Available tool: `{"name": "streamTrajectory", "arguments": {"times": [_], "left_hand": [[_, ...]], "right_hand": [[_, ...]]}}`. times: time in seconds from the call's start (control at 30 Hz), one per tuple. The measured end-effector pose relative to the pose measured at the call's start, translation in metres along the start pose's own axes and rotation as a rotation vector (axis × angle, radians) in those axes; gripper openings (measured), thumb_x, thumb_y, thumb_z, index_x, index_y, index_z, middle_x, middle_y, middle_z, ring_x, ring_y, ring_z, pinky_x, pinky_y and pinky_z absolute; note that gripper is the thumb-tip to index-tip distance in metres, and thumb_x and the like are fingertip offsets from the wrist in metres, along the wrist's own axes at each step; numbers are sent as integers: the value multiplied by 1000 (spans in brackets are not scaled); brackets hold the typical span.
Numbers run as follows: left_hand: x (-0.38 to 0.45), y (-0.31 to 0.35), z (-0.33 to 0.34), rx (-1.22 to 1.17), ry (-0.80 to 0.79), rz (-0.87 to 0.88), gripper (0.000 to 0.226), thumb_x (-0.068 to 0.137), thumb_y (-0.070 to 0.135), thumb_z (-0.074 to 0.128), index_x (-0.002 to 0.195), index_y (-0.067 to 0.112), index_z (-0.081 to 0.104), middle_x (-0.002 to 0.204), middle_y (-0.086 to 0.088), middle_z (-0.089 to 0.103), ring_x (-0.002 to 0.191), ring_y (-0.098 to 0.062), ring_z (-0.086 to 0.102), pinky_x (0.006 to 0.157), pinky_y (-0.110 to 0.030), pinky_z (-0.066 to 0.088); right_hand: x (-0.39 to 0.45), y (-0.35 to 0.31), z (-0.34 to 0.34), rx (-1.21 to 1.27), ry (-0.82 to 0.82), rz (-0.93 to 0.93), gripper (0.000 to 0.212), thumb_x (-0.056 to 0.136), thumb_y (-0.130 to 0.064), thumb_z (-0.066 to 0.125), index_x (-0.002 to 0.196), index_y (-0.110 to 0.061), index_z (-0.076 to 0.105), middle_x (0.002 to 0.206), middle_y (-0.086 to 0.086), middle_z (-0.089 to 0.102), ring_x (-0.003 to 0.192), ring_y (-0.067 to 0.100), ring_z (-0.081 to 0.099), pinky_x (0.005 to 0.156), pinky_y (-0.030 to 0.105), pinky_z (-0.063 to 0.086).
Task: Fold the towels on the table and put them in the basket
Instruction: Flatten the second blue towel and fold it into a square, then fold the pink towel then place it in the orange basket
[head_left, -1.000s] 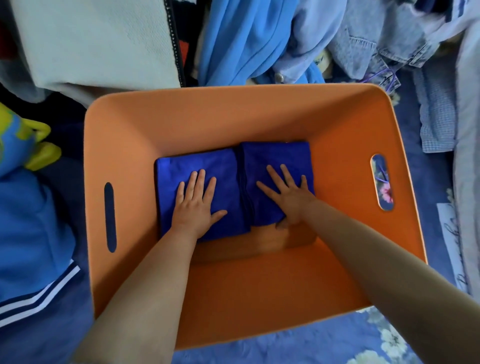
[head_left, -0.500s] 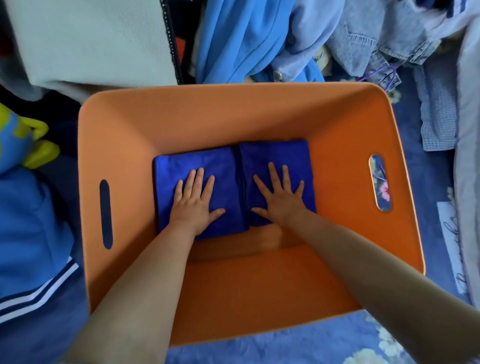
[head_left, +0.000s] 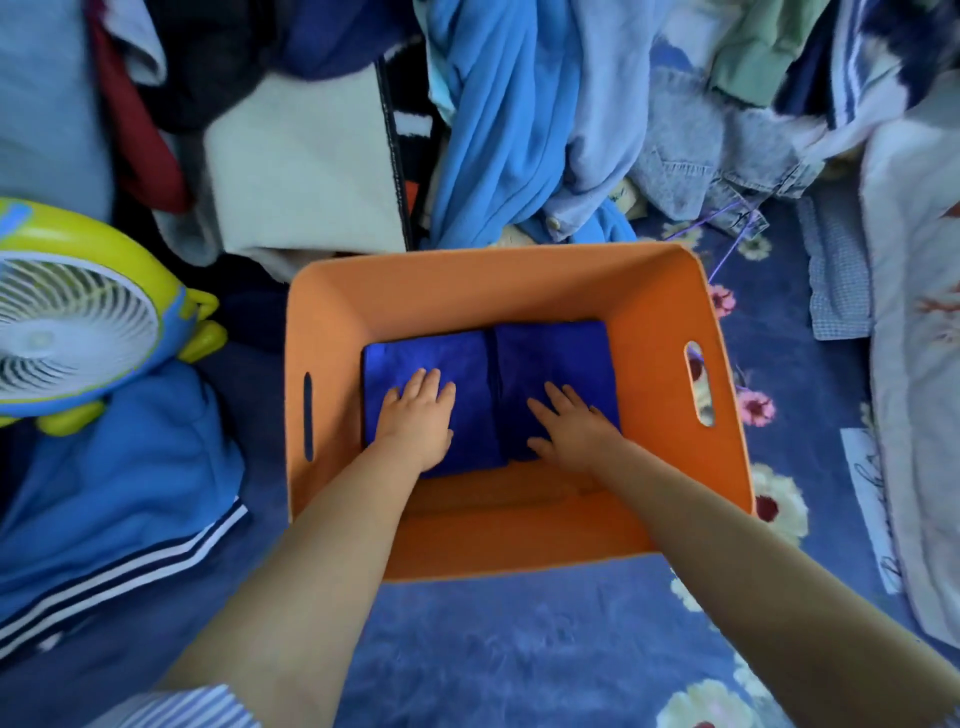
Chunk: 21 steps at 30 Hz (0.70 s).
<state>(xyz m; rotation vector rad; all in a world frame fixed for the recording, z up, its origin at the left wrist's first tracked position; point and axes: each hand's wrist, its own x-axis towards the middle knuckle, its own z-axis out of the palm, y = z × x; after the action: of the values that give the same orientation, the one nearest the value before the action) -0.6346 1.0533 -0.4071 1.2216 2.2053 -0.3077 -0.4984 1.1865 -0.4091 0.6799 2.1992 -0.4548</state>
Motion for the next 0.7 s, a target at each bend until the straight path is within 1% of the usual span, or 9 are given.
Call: {"name": "streamTrajectory", "arguments": {"times": [0.07, 0.1, 0.2, 0.3, 0.47, 0.63, 0.7], "left_hand": [[-17, 4, -14, 5, 30, 2, 55, 97, 28, 41, 146, 12, 20, 157, -8, 5, 146, -23, 3, 117, -41, 15], [-38, 9, -29, 17, 51, -2, 52, 97, 28, 41, 143, 11, 26, 157, -8, 8, 146, -23, 5, 116, -41, 17], [-71, 17, -56, 49, 103, 5, 45, 97, 28, 41, 138, 10, 37, 156, -9, 11, 145, -24, 9, 115, -40, 21], [-126, 30, -87, 94, 162, -7, 43, 97, 28, 40, 136, 10, 39, 154, -11, 16, 143, -25, 14, 113, -39, 23], [-214, 49, -116, 142, 241, -21, 41, 97, 26, 40, 135, 10, 41, 149, -10, 25, 139, -25, 21, 108, -39, 27], [-298, 70, -122, 224, 332, 7, 40, 96, 25, 39, 132, 10, 44, 146, -10, 31, 137, -26, 26, 106, -41, 30], [-324, 75, -122, 263, 358, 26, 38, 96, 25, 39, 129, 9, 46, 142, -11, 36, 133, -27, 31, 104, -41, 33]], "right_hand": [[-16, -8, -12, 93, 43, 7, 59, 97, -36, 37, 148, -19, 10, 157, 7, -4, 145, 26, -3, 117, 45, 17], [-40, -12, -21, 123, 75, -1, 58, 97, -35, 37, 147, -18, 13, 157, 7, -1, 145, 26, -1, 117, 44, 19], [-76, -21, -34, 156, 137, -43, 54, 98, -31, 38, 145, -14, 21, 156, 7, 10, 145, 25, 3, 116, 42, 21], [-132, -27, -45, 159, 219, -82, 53, 97, -29, 40, 145, -12, 23, 155, 9, 14, 145, 26, 6, 118, 40, 18], [-223, -37, -56, 143, 376, -129, 50, 97, -25, 40, 143, -8, 28, 152, 14, 22, 143, 27, 16, 115, 30, 10], [-320, -48, -47, 101, 538, -136, 46, 97, -21, 41, 140, -7, 34, 146, 15, 33, 137, 26, 26, 110, 27, 14], [-350, -51, -39, 86, 590, -119, 45, 96, -20, 42, 139, -6, 36, 146, 14, 35, 136, 26, 29, 111, 30, 18]]}}
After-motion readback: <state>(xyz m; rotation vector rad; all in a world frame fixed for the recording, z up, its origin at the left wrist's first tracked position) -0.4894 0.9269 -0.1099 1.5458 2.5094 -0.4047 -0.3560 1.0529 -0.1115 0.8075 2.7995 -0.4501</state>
